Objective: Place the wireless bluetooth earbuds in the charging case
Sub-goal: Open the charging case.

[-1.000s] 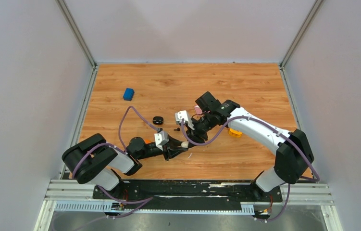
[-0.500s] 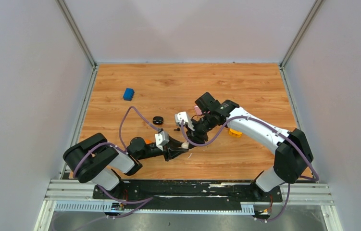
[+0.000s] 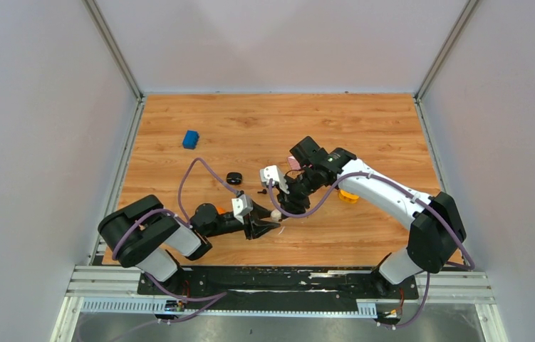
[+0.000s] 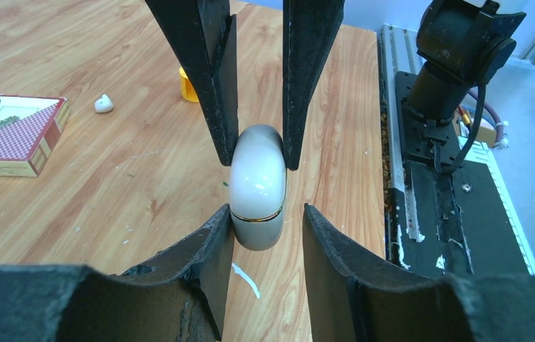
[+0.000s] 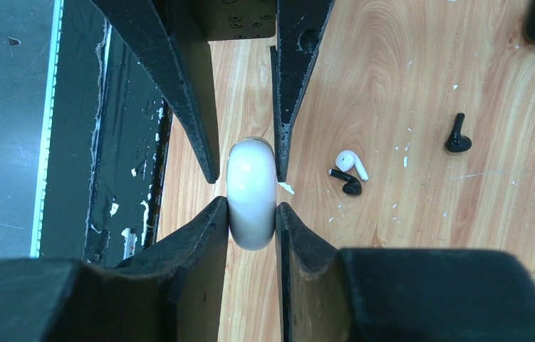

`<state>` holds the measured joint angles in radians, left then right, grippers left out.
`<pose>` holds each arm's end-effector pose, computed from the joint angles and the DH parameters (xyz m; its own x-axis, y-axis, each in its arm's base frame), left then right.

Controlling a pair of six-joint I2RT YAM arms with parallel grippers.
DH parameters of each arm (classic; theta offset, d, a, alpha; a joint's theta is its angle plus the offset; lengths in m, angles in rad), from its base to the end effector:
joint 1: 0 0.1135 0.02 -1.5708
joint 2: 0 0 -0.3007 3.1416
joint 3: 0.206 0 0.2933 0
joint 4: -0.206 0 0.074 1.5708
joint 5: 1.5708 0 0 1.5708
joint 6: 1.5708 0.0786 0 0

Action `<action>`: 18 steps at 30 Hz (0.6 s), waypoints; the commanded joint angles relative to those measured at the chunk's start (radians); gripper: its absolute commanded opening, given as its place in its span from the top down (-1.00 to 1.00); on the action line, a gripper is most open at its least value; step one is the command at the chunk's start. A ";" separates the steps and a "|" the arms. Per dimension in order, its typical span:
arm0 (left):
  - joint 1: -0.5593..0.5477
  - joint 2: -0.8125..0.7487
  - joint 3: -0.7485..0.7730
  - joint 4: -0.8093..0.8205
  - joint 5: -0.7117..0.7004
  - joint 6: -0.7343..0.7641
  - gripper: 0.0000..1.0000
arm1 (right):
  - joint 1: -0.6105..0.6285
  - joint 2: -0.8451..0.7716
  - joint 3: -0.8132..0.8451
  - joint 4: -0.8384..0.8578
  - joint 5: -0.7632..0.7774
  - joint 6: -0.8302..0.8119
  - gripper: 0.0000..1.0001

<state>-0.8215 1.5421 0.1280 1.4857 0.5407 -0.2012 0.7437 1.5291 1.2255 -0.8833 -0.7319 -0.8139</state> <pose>0.1451 -0.2153 0.1500 -0.1476 -0.0929 -0.9847 0.9674 0.1934 -0.1632 0.2213 0.2749 0.2625 0.0315 -0.7059 -0.7076 -0.9684 -0.1967 0.1532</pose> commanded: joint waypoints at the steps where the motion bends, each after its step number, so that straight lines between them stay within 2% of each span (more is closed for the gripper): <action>1: -0.010 0.007 0.023 0.119 -0.005 0.011 0.06 | 0.001 -0.031 0.037 0.004 -0.026 -0.004 0.88; 9: -0.011 0.019 0.033 0.119 0.005 0.004 0.27 | 0.001 -0.026 0.040 0.008 -0.042 0.005 0.88; 14: -0.011 0.019 0.036 0.119 -0.002 0.000 0.26 | 0.001 -0.023 0.036 0.010 -0.049 0.009 0.87; 18: -0.011 0.019 0.035 0.119 -0.003 0.000 0.43 | 0.001 -0.020 0.034 0.009 -0.053 0.009 0.86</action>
<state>-0.8246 1.5578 0.1387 1.4849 0.5365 -0.2039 0.7437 1.5291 1.2255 -0.8894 -0.7357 -0.8116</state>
